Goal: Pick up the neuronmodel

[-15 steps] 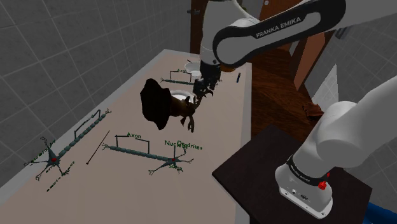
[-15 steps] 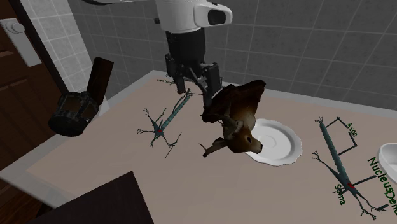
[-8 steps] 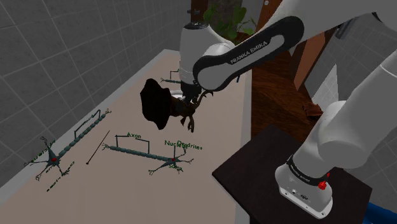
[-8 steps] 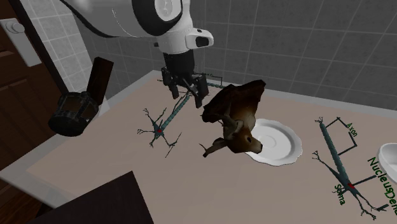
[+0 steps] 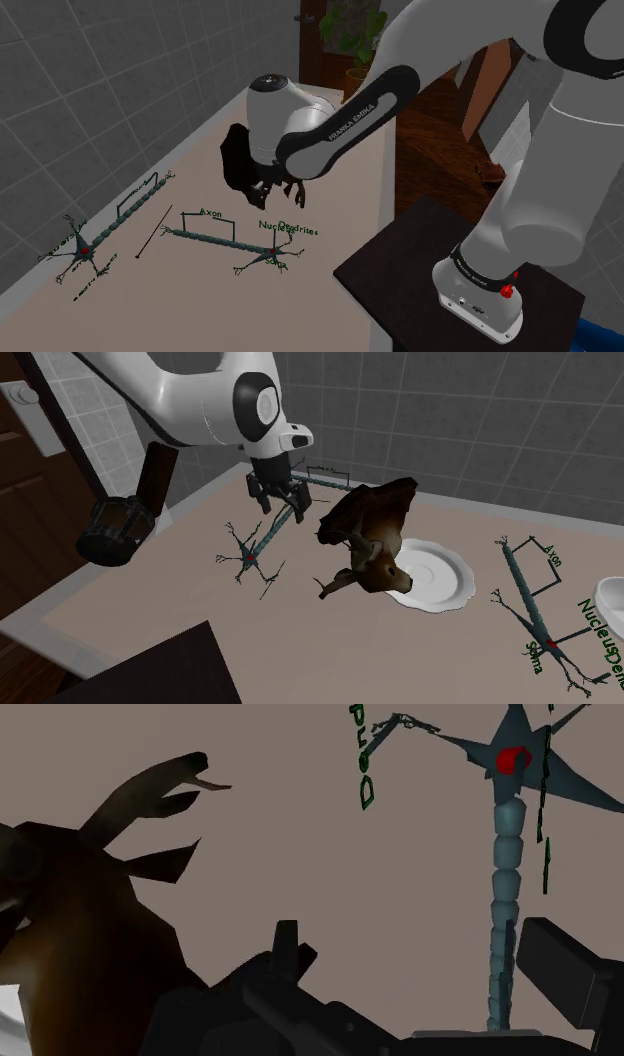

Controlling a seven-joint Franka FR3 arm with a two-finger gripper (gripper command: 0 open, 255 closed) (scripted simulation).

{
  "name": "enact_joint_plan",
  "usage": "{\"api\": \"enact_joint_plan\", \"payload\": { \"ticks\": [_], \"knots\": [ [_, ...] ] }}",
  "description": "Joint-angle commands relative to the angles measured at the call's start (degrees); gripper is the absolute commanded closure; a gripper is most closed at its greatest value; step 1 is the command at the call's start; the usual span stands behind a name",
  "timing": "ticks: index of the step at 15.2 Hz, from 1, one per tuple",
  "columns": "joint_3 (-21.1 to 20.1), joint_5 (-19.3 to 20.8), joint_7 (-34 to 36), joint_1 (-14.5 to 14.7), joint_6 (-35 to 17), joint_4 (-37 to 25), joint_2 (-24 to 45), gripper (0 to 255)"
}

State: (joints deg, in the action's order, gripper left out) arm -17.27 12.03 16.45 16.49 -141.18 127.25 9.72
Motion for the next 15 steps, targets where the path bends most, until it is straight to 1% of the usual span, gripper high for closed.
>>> {"api": "enact_joint_plan", "payload": {
  "ticks": [1,6,10,15],
  "knots": [
    [-0.18,2.71,1.66,1.47,-1.53,-2.22,4.11,0],
    [0.34,8.40,4.63,5.88,-3.41,-8.79,13.43,0],
    [1.16,12.08,6.11,9.80,-4.18,-14.79,20.75,0],
    [2.32,13.64,7.27,10.95,-6.19,-15.79,23.83,0]
  ]
}}
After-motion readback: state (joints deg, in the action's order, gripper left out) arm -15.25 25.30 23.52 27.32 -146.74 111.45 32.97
